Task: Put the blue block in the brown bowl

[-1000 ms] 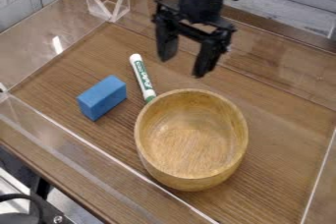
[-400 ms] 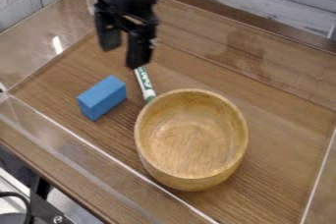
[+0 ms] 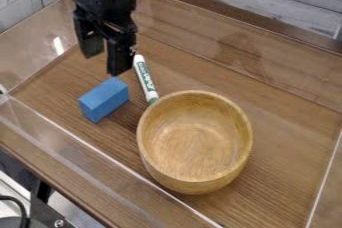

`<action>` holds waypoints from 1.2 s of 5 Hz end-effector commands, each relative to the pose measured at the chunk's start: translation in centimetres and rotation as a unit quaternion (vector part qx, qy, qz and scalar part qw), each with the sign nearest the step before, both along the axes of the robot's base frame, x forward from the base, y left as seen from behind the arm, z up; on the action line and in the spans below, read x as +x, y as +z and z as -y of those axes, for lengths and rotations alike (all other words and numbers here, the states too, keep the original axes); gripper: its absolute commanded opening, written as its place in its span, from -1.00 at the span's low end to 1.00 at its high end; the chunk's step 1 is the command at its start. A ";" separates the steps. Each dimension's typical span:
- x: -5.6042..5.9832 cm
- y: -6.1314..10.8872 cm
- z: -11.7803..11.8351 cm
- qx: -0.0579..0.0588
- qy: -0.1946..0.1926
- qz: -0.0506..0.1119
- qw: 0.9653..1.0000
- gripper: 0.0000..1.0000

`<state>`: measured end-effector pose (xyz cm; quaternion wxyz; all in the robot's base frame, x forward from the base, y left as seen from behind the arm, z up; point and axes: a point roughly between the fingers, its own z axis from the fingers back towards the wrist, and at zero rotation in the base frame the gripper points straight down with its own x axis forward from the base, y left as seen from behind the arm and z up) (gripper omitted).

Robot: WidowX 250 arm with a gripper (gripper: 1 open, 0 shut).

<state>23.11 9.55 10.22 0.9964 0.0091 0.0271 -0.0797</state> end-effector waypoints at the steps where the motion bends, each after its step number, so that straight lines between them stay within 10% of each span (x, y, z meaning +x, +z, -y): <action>1: 0.1 0.1 -0.4 0.004 0.009 0.018 1.000 1.00; 6: 0.0 -3.0 -0.5 -0.011 0.030 0.025 0.999 1.00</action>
